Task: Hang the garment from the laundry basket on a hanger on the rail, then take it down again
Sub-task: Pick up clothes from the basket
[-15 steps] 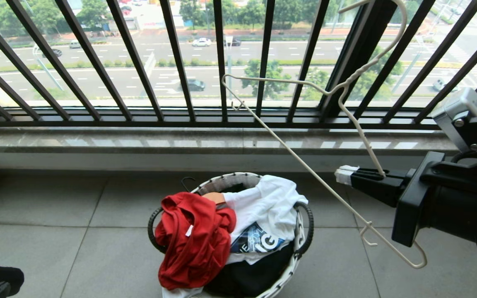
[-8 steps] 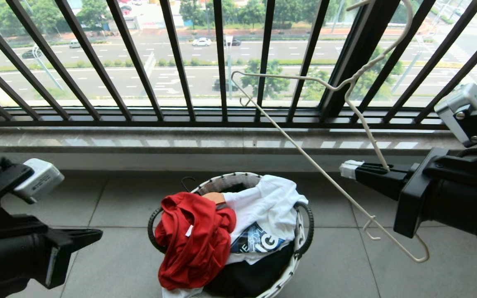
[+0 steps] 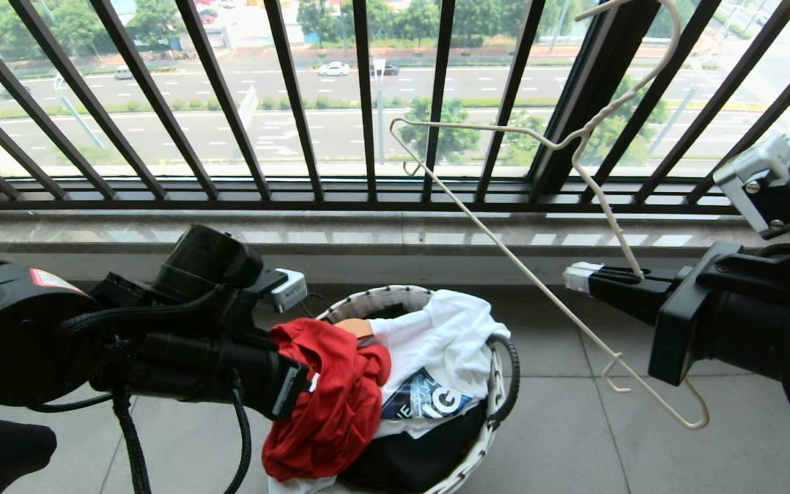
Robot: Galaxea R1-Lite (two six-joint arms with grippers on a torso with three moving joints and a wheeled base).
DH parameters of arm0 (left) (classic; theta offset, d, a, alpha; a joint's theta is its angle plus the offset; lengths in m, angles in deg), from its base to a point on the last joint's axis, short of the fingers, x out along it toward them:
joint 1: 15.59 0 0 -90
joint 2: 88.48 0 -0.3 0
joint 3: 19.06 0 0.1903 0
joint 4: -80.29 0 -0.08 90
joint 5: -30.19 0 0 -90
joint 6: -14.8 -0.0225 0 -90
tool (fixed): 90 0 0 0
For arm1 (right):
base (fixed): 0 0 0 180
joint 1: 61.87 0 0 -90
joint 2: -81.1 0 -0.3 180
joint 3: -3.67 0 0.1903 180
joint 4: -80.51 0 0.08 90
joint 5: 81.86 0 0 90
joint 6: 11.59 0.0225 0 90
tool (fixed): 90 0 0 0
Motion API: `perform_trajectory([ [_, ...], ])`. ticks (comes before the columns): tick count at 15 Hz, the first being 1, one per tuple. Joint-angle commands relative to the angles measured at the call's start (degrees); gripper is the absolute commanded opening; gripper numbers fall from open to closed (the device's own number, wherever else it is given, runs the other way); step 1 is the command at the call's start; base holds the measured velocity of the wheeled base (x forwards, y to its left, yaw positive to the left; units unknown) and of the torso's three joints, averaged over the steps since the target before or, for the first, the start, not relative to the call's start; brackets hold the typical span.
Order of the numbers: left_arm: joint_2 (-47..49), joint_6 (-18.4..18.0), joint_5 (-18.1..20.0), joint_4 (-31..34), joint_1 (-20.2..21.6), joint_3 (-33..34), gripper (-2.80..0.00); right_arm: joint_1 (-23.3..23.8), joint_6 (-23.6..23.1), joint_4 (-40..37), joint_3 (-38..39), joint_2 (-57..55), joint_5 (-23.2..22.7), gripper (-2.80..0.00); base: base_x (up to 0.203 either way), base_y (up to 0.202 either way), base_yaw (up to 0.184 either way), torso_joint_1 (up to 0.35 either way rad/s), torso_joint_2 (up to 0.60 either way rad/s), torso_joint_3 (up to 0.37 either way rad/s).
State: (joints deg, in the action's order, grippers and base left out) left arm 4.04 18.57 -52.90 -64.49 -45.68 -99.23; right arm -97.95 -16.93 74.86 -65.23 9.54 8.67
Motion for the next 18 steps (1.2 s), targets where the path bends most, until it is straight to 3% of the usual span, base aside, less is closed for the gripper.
perform_trajectory([
  [1, 5.1, 2.8, -0.3, -3.2, -0.9, 0.0, -2.8, 1.5, 0.0, 0.1, -0.2, -0.6, 0.0, -2.8, 0.0, 0.0, 0.0, 0.0, 0.0, 0.0],
  [4, 7.5, 3.0, -5.0, -4.7, -1.5, -0.2, -2.8, 2.5, 0.0, 0.1, -0.6, -1.0, -0.2, -2.8, 0.0, 0.0, 0.0, 0.0, 0.0, 0.0],
  [8, 7.6, 3.0, -6.2, -7.5, -1.5, 0.1, -2.8, 2.5, 0.0, 0.1, -0.5, -1.1, -0.2, -2.8, 0.0, 0.0, 0.0, 0.0, 0.0, 0.0],
  [9, 6.0, 3.0, -6.1, -7.4, -1.6, 0.2, 0.0, 2.5, 0.0, 0.1, -0.5, -1.1, -0.2, -2.8, 0.0, 0.0, 0.0, 0.0, 0.0, 0.0],
  [12, 3.5, 3.2, -6.4, -7.3, -2.2, 0.6, 0.0, 2.5, 0.0, 0.1, -0.4, -1.4, -0.2, -2.8, 0.0, 0.0, 0.0, 0.0, 0.0, 0.0],
  [18, 10.1, 3.2, -9.3, -9.2, -2.1, 0.2, 0.0, 2.6, 0.1, 0.1, -0.4, -1.5, -0.2, -2.8, 0.0, 0.0, 0.0, 0.0, 0.0, 0.0],
])
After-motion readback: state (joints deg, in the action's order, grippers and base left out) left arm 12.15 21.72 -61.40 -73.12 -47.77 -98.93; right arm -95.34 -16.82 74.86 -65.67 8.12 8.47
